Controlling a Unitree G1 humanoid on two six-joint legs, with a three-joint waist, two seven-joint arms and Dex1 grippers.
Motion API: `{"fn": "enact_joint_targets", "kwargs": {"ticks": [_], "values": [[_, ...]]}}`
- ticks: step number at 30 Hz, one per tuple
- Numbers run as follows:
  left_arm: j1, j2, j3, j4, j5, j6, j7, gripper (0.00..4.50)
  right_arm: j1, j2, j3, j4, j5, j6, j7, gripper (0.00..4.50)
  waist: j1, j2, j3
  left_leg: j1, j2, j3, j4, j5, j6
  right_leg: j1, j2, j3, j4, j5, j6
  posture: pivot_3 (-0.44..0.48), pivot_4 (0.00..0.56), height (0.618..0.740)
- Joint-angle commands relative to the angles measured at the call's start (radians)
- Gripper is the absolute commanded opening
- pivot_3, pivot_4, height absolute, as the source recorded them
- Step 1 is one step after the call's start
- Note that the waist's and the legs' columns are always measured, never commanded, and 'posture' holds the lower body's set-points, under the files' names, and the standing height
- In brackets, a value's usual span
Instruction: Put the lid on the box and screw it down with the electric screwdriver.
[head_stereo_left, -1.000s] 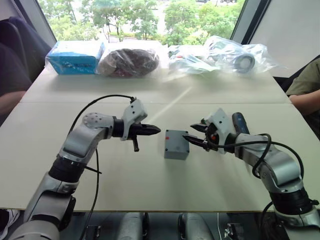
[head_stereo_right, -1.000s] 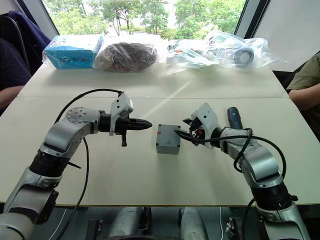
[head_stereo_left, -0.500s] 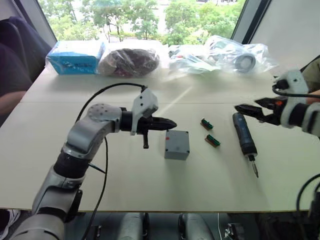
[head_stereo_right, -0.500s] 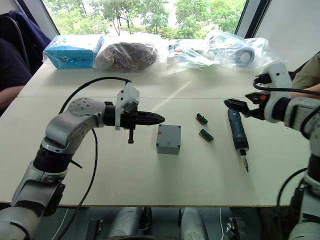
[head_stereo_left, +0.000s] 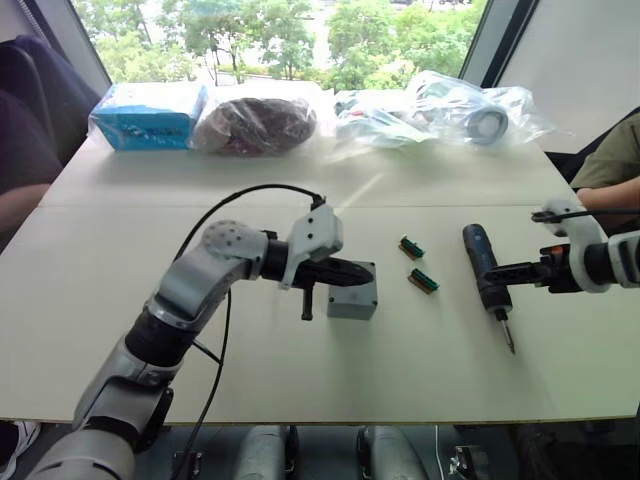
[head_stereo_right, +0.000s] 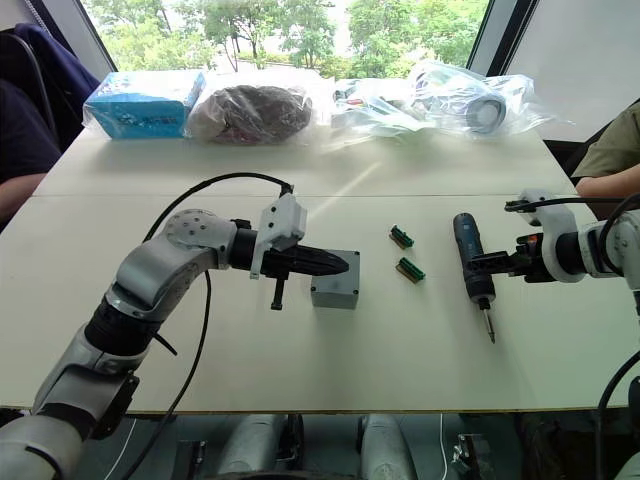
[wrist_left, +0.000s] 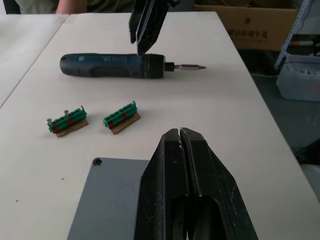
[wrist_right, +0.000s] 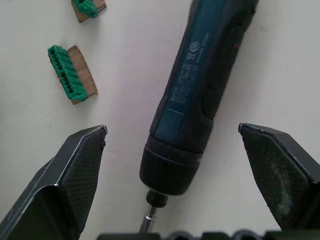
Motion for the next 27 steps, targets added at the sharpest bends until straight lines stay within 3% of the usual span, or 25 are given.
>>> {"fn": "enact_joint_targets", "kwargs": {"ticks": [1, 7, 16, 19, 25, 27], "values": [[0.005, -0.006, 0.007, -0.062, -0.010, 0.001, 0.016, 0.00, -0.061, -0.012, 0.095, 0.071, -0.071, -0.051, 0.051, 4.43, 0.001, 0.000, 0.000, 0.000, 0.000, 0.000, 0.000, 0.000, 0.000, 0.000, 0.000, 0.000, 0.000, 0.000, 0.000, 0.000, 0.150, 0.740], [0.016, -0.019, 0.004, -0.063, -0.004, 0.000, 0.041, 0.00, -0.147, 0.026, 0.245, 0.199, -0.175, -0.131, 0.142, 4.43, 0.000, 0.000, 0.000, 0.000, 0.000, 0.000, 0.000, 0.000, -0.001, 0.000, 0.000, 0.000, 0.000, 0.000, 0.000, 0.000, 0.150, 0.740], [0.028, -0.031, -0.002, -0.062, 0.008, -0.007, 0.068, 0.00, -0.206, 0.075, 0.366, 0.293, -0.298, -0.230, 0.271, 4.43, 0.000, 0.000, 0.000, 0.000, 0.000, 0.000, 0.000, 0.002, -0.003, 0.000, 0.000, 0.000, 0.000, 0.000, 0.000, 0.000, 0.150, 0.740], [0.027, -0.032, -0.002, -0.069, 0.004, -0.002, 0.075, 0.00, -0.210, 0.078, 0.391, 0.305, -0.330, -0.245, 0.308, 3.83, -0.001, 0.000, 0.000, 0.000, 0.000, 0.000, 0.000, 0.002, -0.003, 0.000, 0.000, 0.000, 0.000, 0.000, 0.000, 0.000, 0.150, 0.740], [0.023, -0.041, 0.001, -0.064, 0.008, -0.007, 0.096, 0.00, -0.192, 0.097, 0.410, 0.310, -0.365, -0.229, 0.363, 1.90, 0.000, 0.000, 0.000, 0.000, 0.000, 0.000, 0.000, 0.002, -0.003, 0.000, 0.000, 0.000, 0.000, 0.000, 0.000, 0.000, 0.150, 0.740], [0.025, -0.037, 0.007, -0.065, 0.006, -0.004, 0.098, 0.00, -0.182, 0.092, 0.388, 0.313, -0.385, -0.265, 0.352, 1.85, 0.001, 0.000, 0.000, 0.000, 0.000, 0.000, 0.000, 0.002, -0.004, 0.000, 0.000, -0.001, 0.000, 0.000, 0.000, 0.000, 0.150, 0.740]]}}
